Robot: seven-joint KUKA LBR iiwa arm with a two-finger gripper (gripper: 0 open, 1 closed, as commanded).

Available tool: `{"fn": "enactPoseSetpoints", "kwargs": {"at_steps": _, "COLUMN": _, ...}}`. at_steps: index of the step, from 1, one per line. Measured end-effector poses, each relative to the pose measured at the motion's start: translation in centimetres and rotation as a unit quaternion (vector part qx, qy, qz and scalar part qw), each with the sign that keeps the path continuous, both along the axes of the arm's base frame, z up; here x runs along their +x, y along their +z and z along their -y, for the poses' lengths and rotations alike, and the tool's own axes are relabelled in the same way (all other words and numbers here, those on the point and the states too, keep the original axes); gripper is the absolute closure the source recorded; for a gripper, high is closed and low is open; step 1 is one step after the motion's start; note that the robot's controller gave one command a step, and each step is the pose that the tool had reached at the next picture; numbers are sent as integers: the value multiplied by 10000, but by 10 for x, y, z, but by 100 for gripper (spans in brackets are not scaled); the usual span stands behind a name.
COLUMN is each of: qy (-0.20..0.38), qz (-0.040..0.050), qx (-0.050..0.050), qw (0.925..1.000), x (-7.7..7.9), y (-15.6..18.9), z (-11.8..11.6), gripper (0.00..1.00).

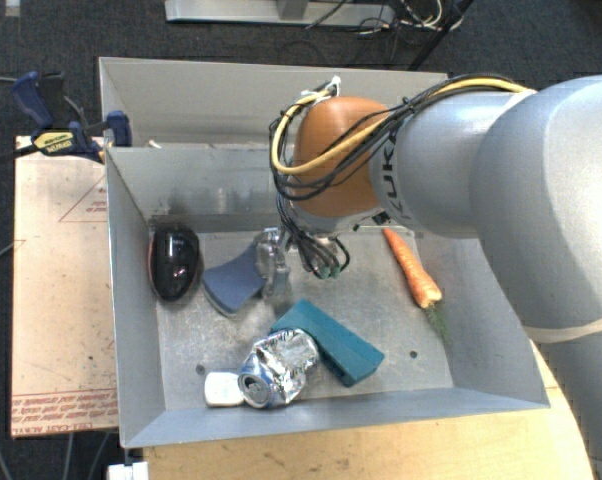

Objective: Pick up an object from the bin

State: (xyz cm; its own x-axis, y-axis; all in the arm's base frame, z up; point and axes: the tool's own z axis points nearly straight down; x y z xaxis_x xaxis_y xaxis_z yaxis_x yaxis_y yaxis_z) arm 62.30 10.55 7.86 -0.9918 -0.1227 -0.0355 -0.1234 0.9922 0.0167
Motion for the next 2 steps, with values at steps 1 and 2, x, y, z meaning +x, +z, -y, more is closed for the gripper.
{"fn": "enactPoseSetpoints", "kwargs": {"at_steps": 1, "qy": -79, "qz": 46, "qx": 13, "qw": 10000, "x": 8, "y": 157, "z": 5, "gripper": 100}}
{"fn": "enactPoseSetpoints", "kwargs": {"at_steps": 2, "qy": -79, "qz": 31, "qx": 11, "qw": 10000, "x": 8, "y": 156, "z": 5, "gripper": 100}}
